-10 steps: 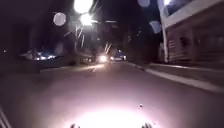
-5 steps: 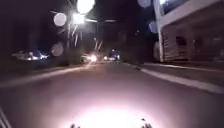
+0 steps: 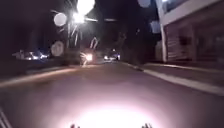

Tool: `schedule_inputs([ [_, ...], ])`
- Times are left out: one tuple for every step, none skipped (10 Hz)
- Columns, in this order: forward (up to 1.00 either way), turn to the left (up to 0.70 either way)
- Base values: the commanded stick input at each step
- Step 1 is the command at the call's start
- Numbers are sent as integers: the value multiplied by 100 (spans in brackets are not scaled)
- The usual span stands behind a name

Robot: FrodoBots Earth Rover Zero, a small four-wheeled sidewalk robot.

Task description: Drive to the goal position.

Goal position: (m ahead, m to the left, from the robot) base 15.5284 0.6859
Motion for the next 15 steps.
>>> schedule_inputs([
  [70, 0],
  [70, 0],
  [70, 0],
  [70, 0],
  [70, 0],
  [70, 0],
  [70, 0],
  [70, 0],
  [70, 0],
  [70, 0],
  [70, 0],
  [70, 0],
  [70, 0],
  [70, 0],
  [70, 0],
])
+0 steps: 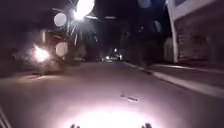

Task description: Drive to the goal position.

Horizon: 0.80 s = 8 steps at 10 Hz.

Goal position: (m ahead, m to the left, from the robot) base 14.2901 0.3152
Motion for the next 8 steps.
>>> schedule_inputs([
  [70, 0],
  [70, 0],
  [70, 0],
  [70, 0],
  [70, 0],
  [70, 0],
  [70, 0],
  [70, 0],
])
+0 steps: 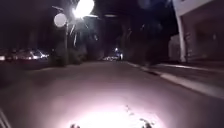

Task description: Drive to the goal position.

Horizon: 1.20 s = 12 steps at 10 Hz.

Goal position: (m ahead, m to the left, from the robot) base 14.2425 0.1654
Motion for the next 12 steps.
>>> schedule_inputs([
  [70, 0],
  [70, 0],
  [70, 0],
  [70, 0],
  [70, 0],
  [70, 0],
  [70, 0],
  [70, 0],
  [70, 0],
  [70, 0],
  [70, 0],
  [70, 0],
])
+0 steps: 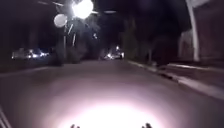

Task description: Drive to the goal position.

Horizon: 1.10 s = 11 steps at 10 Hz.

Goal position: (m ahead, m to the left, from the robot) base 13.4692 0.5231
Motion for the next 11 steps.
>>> schedule_inputs([
  [70, 0],
  [70, 0],
  [70, 0],
  [70, 0],
  [70, 0],
  [70, 0],
  [70, 0],
  [70, 0],
  [70, 0],
  [70, 0],
  [70, 0],
])
